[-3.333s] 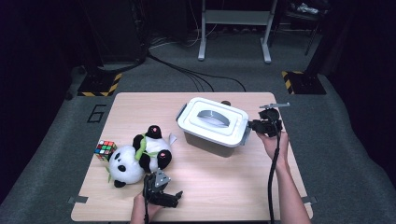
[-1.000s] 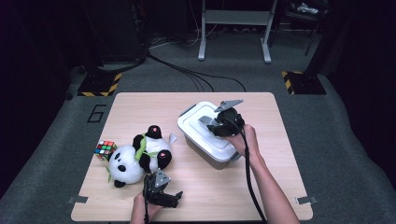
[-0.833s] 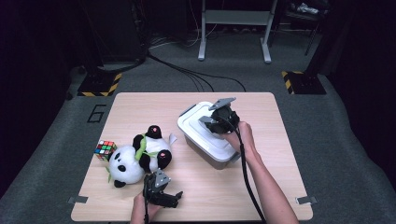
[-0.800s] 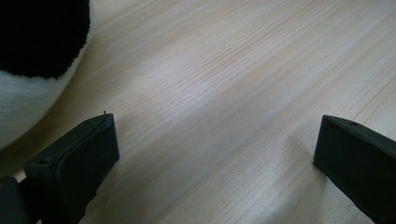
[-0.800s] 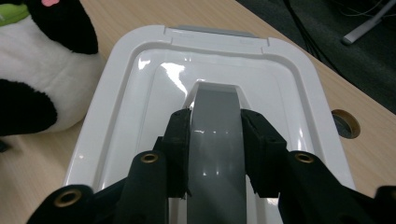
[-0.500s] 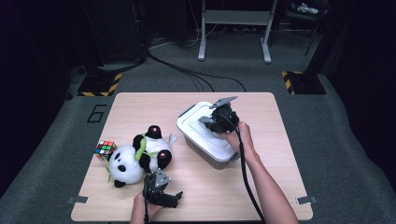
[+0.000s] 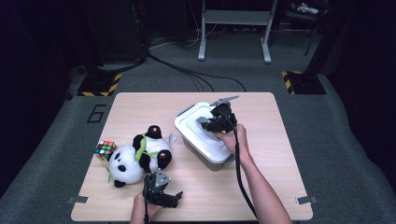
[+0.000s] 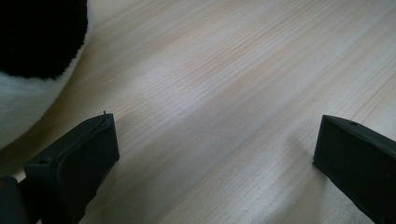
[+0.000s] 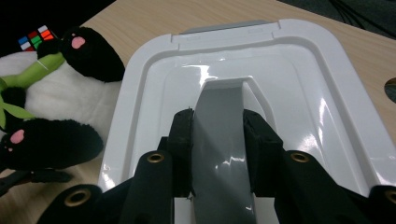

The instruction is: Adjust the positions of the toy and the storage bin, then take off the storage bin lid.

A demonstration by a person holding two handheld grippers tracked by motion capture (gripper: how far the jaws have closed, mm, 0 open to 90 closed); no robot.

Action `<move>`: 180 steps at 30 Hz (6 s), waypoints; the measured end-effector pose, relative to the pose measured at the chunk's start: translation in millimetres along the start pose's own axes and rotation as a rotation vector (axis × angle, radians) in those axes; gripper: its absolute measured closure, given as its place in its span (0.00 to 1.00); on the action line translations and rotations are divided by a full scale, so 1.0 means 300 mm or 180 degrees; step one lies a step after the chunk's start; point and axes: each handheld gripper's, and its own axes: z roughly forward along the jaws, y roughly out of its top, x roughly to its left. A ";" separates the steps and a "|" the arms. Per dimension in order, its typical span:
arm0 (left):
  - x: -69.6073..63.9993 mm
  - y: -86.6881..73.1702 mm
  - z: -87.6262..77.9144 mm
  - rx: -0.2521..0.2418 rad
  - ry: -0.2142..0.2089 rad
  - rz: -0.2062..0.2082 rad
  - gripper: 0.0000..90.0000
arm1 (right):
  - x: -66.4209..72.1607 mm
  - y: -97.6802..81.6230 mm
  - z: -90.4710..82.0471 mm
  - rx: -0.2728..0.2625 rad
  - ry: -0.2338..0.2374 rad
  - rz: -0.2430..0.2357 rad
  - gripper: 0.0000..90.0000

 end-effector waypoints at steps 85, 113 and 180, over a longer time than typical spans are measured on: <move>-0.001 0.000 0.001 -0.0008 -0.0010 -0.0011 0.00 | 0.004 0.055 -0.173 -0.0476 -0.0089 0.0096 0.76; -0.001 0.000 0.000 -0.0003 -0.0005 -0.0008 0.00 | -0.085 0.017 -0.293 -0.0653 -0.0263 0.0226 0.76; 0.000 0.000 -0.001 0.0002 -0.0017 -0.0003 0.00 | -0.445 -0.239 -0.346 -0.0677 -0.1033 0.1146 0.76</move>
